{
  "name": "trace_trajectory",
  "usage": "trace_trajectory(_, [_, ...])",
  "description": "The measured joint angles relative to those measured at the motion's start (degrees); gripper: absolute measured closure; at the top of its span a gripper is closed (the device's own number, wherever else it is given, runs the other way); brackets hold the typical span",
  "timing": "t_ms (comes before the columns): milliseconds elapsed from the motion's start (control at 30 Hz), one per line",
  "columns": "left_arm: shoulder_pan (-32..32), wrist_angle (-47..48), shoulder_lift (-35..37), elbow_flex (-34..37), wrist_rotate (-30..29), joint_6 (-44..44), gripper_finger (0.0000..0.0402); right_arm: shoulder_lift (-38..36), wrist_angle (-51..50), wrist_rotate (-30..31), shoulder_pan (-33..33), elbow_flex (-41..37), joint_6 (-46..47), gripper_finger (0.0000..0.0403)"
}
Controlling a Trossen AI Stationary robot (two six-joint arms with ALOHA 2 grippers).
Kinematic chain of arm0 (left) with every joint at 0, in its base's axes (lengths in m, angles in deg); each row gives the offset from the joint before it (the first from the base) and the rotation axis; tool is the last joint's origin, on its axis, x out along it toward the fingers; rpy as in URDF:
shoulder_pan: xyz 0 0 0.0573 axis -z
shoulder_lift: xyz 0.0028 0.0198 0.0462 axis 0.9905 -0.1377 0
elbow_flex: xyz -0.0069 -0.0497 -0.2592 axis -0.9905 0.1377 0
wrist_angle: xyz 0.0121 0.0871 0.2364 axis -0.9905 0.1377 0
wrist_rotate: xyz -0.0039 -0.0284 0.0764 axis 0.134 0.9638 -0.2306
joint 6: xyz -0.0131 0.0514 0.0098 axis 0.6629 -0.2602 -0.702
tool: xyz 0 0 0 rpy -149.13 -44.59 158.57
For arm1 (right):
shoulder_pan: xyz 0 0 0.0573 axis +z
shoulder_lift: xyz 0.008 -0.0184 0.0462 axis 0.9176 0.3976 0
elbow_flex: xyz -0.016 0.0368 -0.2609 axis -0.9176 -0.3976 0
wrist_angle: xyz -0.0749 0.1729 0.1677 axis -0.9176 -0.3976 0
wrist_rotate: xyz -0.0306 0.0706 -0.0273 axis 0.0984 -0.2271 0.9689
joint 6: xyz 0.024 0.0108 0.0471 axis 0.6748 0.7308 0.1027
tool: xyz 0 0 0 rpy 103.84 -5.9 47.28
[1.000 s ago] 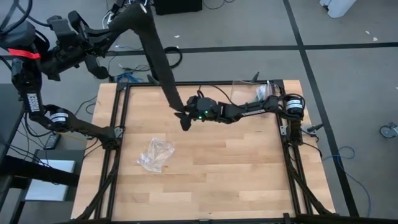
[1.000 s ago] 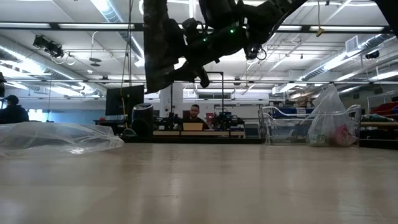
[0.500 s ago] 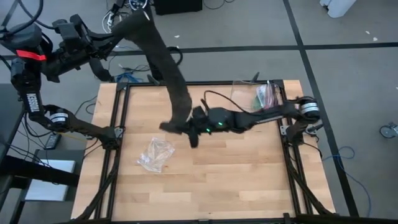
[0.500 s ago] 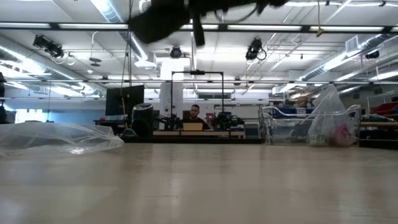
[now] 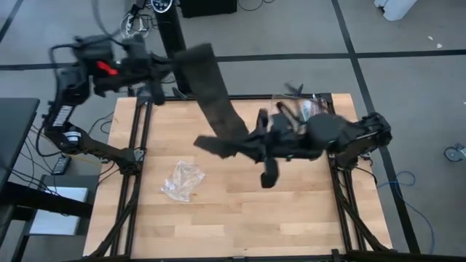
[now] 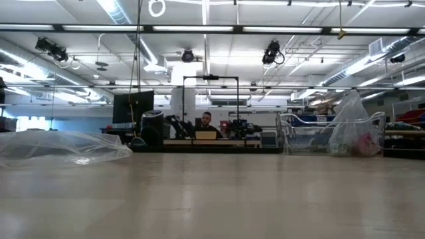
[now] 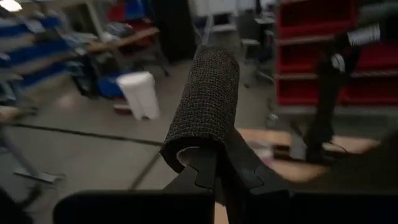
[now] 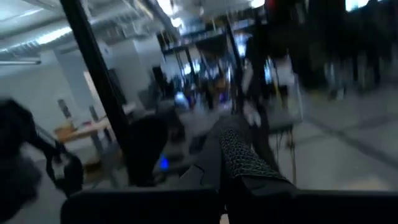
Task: Roll bandage
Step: Roll the black bandage
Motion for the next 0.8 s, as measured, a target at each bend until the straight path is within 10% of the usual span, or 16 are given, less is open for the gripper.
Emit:
trace_trajectory(233, [0.0, -1.8, 0.5, 12.9, 3.4, 1.3, 0.0389, 5.7, -4.3, 6.1, 1.9, 19.3, -9.7, 0.0402])
trace_trajectory(800, [9.1, -28.3, 0.2, 40.3, 9.6, 11.8, 0.0389, 5.1, 13.0, 11.3, -5.9, 19.1, -18.2, 0.0403])
